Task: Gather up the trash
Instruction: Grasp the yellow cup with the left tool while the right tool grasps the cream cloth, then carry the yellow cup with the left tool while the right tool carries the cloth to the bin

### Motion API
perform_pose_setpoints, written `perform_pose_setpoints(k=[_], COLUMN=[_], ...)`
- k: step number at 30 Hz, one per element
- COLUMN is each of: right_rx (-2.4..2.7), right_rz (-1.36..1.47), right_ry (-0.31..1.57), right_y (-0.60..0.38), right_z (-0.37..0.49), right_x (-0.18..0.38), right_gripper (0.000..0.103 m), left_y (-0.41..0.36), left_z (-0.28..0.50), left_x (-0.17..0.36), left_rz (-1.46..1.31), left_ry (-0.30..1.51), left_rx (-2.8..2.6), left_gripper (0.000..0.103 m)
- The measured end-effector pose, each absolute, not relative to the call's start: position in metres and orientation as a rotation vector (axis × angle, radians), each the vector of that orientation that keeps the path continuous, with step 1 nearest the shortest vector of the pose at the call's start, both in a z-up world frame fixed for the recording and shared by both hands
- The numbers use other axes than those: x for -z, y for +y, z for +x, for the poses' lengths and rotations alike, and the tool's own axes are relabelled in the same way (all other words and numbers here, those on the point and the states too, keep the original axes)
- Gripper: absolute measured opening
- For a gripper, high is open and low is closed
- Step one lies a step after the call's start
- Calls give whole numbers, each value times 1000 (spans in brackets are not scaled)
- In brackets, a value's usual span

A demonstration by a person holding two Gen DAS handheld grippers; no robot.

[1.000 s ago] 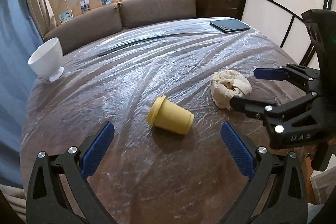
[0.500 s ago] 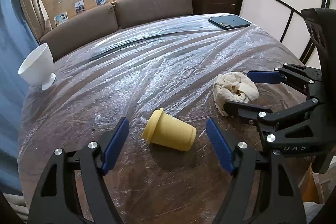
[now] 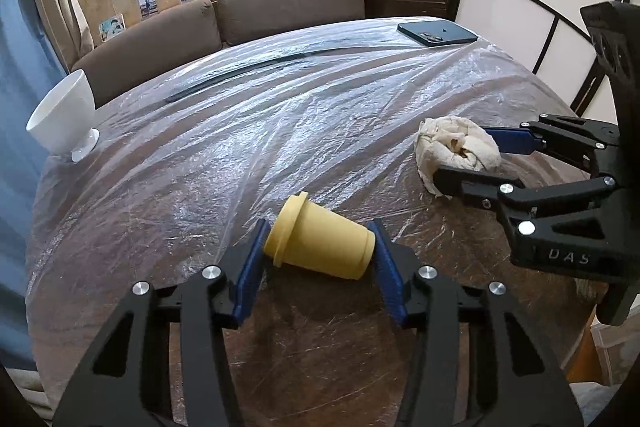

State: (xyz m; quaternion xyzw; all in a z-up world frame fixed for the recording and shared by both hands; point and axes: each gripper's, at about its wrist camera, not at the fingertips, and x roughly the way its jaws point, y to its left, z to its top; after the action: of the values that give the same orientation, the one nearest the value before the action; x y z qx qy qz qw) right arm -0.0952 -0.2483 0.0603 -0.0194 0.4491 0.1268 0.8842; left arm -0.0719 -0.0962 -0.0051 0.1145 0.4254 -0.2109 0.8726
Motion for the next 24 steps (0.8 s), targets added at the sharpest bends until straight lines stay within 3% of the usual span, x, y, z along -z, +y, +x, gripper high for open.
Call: perform_pose_setpoints(k=[24], right_rx=[-305], right_rz=[64], right_ry=[930], right_y=[-261], right_z=[-122], right_x=[-78], right_gripper=[51], left_y=[-88], left_z=[-88], left_x=[-6], left_rz=[182], left_ry=[881], left_rx=[402], left_gripper=[52])
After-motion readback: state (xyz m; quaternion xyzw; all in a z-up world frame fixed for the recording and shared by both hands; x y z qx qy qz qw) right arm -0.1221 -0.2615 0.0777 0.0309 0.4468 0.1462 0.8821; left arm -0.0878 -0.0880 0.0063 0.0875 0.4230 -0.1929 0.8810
